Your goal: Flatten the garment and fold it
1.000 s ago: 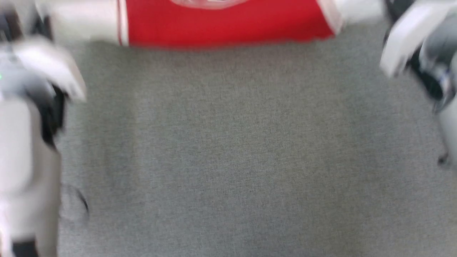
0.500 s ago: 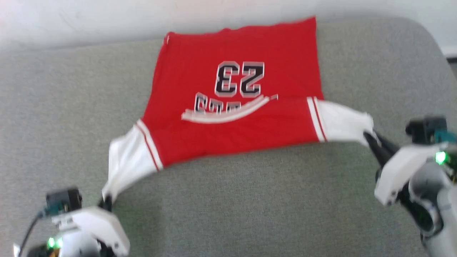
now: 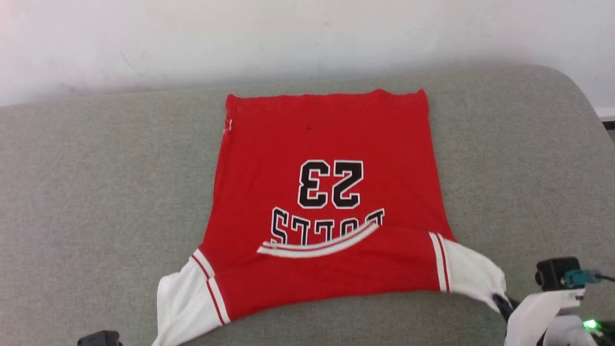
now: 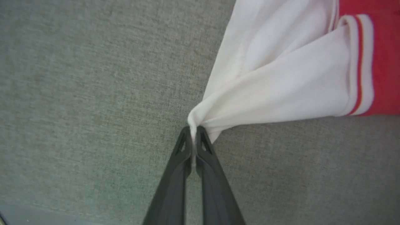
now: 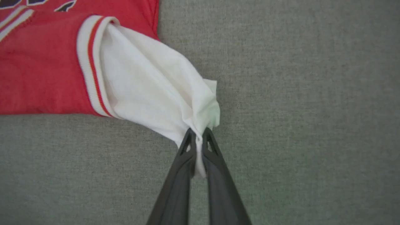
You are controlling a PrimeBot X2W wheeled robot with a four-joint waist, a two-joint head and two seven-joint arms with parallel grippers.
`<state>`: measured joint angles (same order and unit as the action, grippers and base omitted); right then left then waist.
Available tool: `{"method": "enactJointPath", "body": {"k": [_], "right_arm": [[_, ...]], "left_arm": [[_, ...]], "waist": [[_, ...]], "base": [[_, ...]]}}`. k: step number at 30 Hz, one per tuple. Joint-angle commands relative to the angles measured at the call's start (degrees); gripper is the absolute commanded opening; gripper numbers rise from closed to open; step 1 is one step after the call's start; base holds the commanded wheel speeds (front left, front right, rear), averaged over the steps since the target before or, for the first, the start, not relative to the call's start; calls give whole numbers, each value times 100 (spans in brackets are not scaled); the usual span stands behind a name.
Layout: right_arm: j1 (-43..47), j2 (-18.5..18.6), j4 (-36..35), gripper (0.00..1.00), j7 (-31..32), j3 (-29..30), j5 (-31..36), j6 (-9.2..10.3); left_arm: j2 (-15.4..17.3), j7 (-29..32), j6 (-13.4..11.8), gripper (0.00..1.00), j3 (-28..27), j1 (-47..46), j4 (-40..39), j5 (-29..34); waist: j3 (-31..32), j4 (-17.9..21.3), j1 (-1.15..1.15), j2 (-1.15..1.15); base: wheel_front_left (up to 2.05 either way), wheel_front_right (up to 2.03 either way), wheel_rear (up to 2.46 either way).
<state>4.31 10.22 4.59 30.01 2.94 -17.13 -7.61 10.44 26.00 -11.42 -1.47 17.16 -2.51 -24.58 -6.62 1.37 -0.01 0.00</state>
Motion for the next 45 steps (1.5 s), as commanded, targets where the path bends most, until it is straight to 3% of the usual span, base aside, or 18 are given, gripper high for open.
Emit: {"method": "enactJointPath", "body": {"k": [1,9,10,11,12,15,23,31,36,45], "right_arm": [[82,-23,-2,0,91,42,45,12],[268,-153,166,0,781,166,9,12],[268,-161,184,29,799,187,-9,12],[267,-164,191,43,795,207,-20,12],[263,-175,190,100,781,242,-43,12],[195,-174,48,100,543,357,-111,12],[-603,-160,-249,100,-785,932,-5,12],[-2426,306,521,100,-1581,840,-15,12],[-3609,615,1449,100,-1631,775,-22,12],[-5128,1021,2651,100,-908,625,112,12]], "left_arm": [[-8,140,-84,0,28,238,170,-16],[-52,-163,-79,0,100,67,203,65],[-68,-286,-70,0,107,9,202,89],[-95,-385,-46,0,125,-46,207,92],[-113,-519,-26,0,135,-106,198,112],[-146,-829,46,0,196,-251,193,173],[-190,-1246,140,0,430,-667,152,371],[-362,-1348,143,0,739,-1054,-9,467],[-485,-1497,146,0,887,-1255,-143,433],[-602,-1701,128,0,1123,-1547,-212,409]], "waist": [[2,-26,1,0],[-41,-164,1,0],[-34,-182,1,0],[-29,-203,1,0],[-23,-225,1,0],[-15,-297,1,0],[-242,-633,1,0],[-882,-1107,1,0],[-1424,-1399,1,0],[-2170,-1714,1,0]], "base": [[0,0,0],[0,0,0],[0,0,0],[0,0,0],[0,0,0],[0,0,0],[0,0,0],[0,0,0],[0,0,0],[0,0,0]]}}
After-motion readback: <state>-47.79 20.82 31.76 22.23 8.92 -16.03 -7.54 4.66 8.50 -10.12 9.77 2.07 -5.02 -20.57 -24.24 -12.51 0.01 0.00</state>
